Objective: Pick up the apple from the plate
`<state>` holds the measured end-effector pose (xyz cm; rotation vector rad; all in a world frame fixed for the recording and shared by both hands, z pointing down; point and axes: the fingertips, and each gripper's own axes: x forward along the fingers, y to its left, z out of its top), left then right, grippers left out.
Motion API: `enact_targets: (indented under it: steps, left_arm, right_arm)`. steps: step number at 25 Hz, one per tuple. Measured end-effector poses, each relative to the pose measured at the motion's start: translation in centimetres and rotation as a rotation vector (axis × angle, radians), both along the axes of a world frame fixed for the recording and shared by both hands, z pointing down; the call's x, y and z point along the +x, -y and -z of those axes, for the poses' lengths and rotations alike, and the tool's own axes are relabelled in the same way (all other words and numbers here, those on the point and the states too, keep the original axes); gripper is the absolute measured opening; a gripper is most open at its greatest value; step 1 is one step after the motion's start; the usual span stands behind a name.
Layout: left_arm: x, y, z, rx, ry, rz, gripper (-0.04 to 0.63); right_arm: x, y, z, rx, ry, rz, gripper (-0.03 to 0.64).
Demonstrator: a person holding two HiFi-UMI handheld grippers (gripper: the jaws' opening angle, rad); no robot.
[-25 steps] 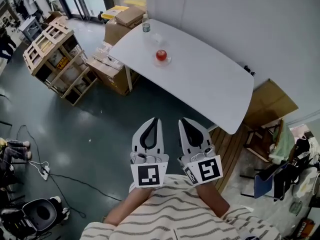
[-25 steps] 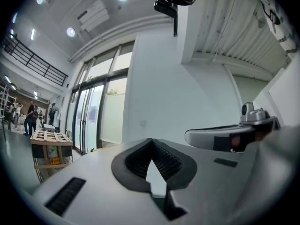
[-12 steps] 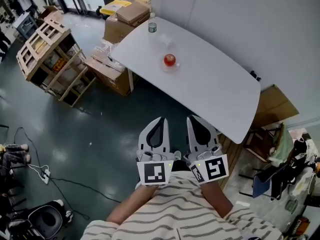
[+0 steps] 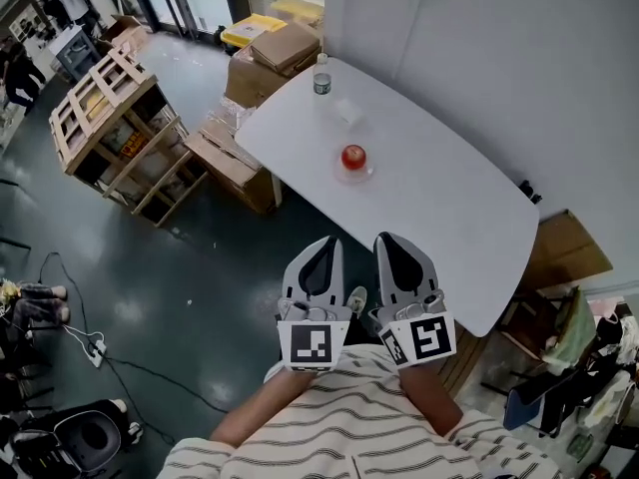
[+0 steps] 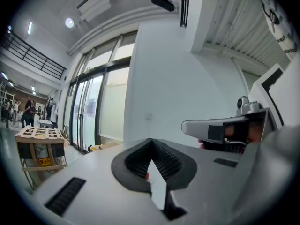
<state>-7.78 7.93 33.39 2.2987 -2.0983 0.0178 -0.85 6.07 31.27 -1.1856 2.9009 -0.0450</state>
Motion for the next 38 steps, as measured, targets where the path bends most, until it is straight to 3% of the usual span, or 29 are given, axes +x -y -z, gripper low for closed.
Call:
enact_targets:
  steps: [9,18,25,38]
  left_arm:
    - [1.8,9.0,-0.5,-0.02,0.004,0.02,0.003]
    - [3.1,14.6,-1.6,-0.027,0.018,0.077,0.003]
    - [1.8,17.3,-2.4,-0.055,-0.007,0.09,0.003]
    - [-2.2,24.7,-6.2,-0.132,-0.025,-0.016,0.003]
  right_arm:
    - [0.4,9.2,-0.9,-0.033,0.038,0.095,0.012]
    - [2.5,15.3,-3.0,-0.057,0.033,0.141,0.012]
    - [0.9,18.0,-4.1,-0.09,0.027,0.159,0.012]
    - [-2.5,24.8,-7.9,-0.167,-0.028,0.053,0.012]
